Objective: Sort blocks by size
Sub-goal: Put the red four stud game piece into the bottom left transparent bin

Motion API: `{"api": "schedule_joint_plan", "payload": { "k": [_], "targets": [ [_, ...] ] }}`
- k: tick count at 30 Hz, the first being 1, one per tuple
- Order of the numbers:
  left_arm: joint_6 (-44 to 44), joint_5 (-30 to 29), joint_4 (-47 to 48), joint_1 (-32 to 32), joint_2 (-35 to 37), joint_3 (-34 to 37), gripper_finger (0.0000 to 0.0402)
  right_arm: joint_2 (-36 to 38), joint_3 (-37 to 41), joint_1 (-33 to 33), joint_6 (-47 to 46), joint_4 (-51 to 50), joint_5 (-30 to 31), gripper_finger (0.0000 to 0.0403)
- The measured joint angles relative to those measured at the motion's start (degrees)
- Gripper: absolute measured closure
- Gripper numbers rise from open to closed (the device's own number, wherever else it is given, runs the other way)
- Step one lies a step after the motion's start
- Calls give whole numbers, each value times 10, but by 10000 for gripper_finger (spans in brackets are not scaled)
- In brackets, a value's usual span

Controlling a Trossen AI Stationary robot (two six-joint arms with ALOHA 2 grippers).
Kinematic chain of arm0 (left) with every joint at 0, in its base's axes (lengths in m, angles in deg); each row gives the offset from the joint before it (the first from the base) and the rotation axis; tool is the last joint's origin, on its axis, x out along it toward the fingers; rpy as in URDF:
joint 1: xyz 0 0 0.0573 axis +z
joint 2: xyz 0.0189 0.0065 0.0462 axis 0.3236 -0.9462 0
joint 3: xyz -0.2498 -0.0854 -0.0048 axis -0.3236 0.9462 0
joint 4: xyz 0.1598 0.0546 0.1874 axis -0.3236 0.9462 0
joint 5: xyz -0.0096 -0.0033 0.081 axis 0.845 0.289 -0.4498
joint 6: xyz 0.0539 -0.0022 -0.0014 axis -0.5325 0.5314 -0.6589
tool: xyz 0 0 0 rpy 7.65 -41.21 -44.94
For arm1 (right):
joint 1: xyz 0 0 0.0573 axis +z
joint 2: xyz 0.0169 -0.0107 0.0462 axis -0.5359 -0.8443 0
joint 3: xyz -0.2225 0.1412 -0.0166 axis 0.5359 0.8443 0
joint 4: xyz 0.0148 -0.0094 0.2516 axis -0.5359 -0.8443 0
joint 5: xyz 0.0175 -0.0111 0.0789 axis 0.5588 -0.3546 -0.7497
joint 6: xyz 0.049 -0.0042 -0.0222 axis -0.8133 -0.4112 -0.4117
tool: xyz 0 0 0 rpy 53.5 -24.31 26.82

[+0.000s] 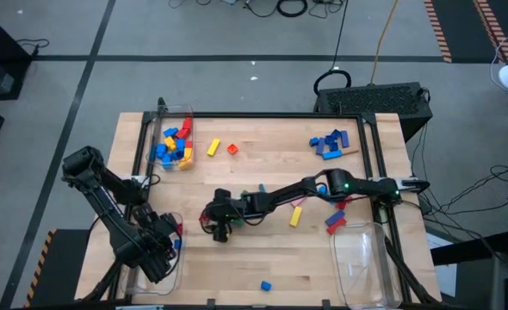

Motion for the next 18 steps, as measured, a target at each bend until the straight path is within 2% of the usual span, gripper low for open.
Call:
{"api": "schedule_joint_plan", "payload": {
  "k": [4, 7, 10, 18],
  "targets": [
    [0, -2, 1, 0, 0, 0, 152, -2, -5, 1, -9, 1, 0, 119],
    [0, -1, -2, 0, 0, 0, 152, -2, -5, 0, -19, -2, -1, 128],
    [0, -1, -1, 0, 0, 0, 152, -2, -5, -1, -21, -5, 5, 159],
    [0, -32, -3, 0, 0, 0, 152, -3, -5, -4, -26, -2, 19, 275]
  ]
}}
